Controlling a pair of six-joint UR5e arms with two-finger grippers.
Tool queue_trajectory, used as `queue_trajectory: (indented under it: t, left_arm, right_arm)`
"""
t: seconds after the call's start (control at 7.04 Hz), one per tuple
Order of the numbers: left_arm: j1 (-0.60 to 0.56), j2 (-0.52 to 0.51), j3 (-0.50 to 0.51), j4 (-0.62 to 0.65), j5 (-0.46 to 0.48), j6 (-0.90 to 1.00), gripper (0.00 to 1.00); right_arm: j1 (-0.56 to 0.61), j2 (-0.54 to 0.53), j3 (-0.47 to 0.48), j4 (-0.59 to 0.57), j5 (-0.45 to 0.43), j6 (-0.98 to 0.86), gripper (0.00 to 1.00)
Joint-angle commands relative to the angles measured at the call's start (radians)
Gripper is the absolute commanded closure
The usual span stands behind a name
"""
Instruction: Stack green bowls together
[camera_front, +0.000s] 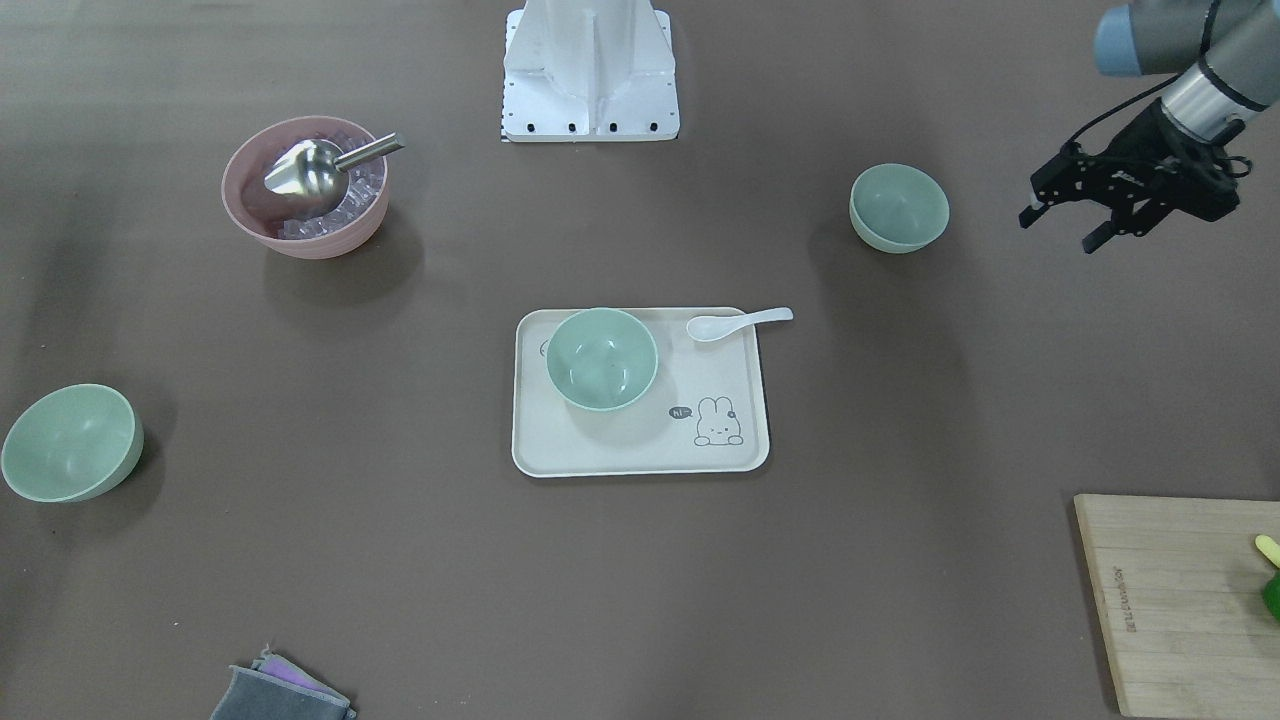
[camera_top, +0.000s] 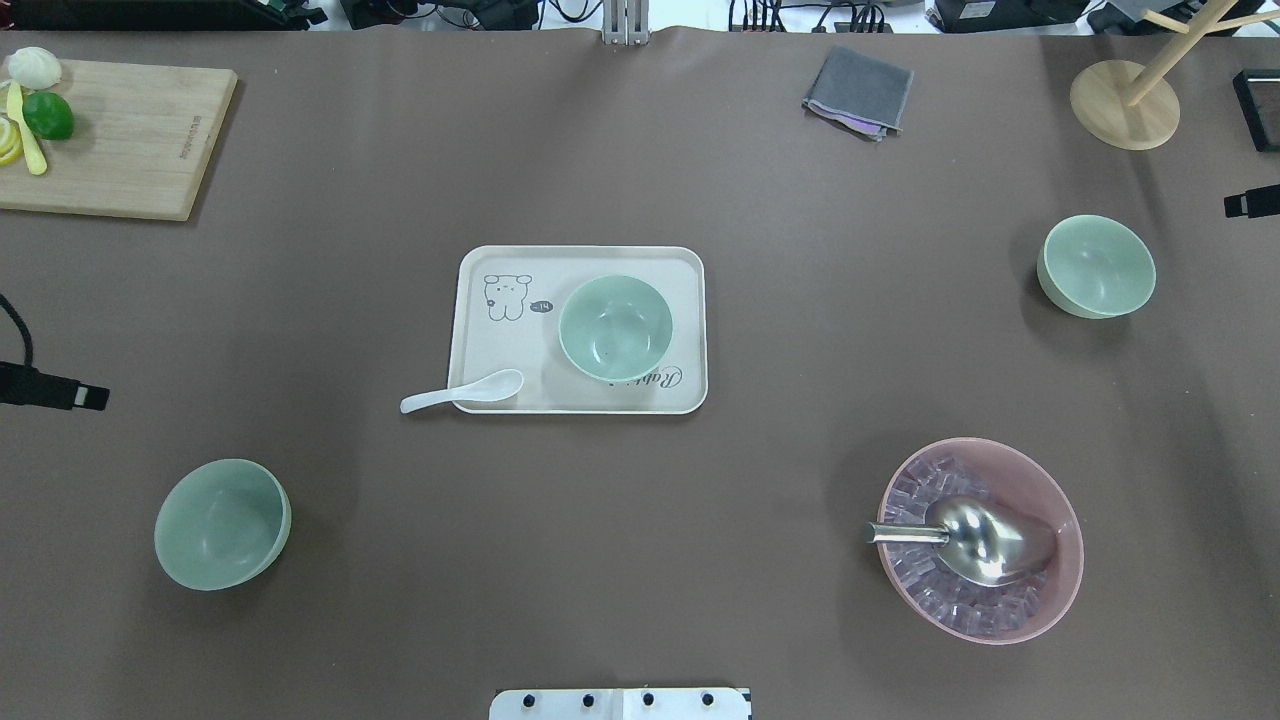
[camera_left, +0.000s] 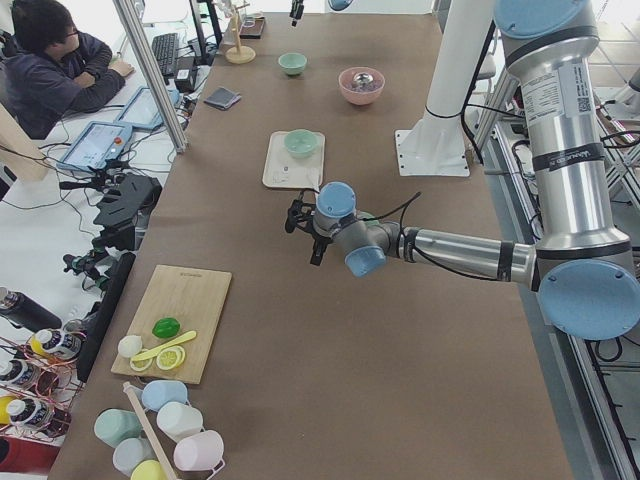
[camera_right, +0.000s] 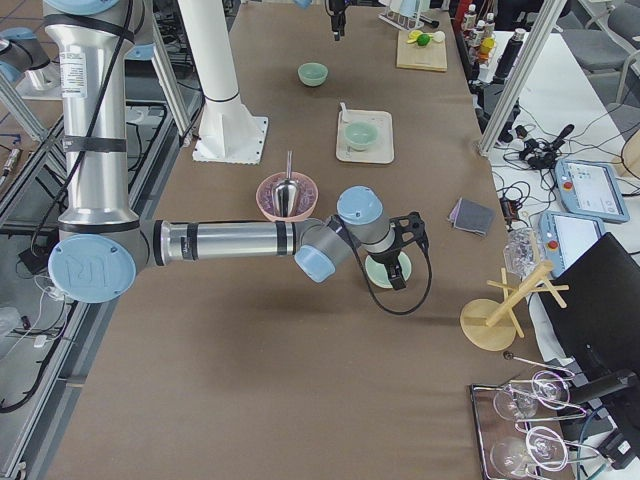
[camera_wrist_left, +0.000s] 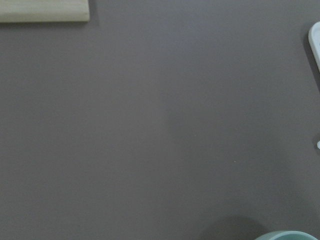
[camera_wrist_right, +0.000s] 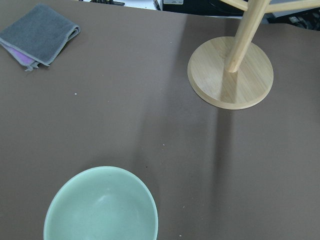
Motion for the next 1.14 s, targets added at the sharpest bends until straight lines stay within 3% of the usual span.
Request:
queue_trajectory:
  t: [0.0,0.28,0.57,0.71,0.85,0.99]
  left_arm:
    - [0.186,0.005,-0.019,0.002,0.123,-0.041,0.02]
    - [0.257,0.005,-0.008,0.002,0.163,-0.041,0.03]
    - [0.312,0.005,-0.001,0.003,0.186,-0.041,0.18]
    - [0.32,0.005,0.0,0.003,0.186,-0.04,0.36]
    - [0.318,0.005,-0.002,0.002,0.186,-0.035,0.65]
    - [0.304,0.005,-0.011,0.002,0.183,-0.032,0.77]
  right_arm:
    - [-0.001,-0.007,-0.001,0.002,-0.004,0.002,0.0]
    - [-0.001,-0.008,-0.001,0.004,-0.009,0.001,0.0]
    - [-0.001,-0.01,-0.001,0.004,-0.009,0.001,0.0]
    - [-0.002,-0.01,-0.002,0.006,-0.009,0.001,0.0]
    - [-0.002,-0.01,-0.002,0.006,-0.007,0.001,0.0]
    - [-0.002,-0.01,-0.002,0.006,-0.004,0.001,0.0]
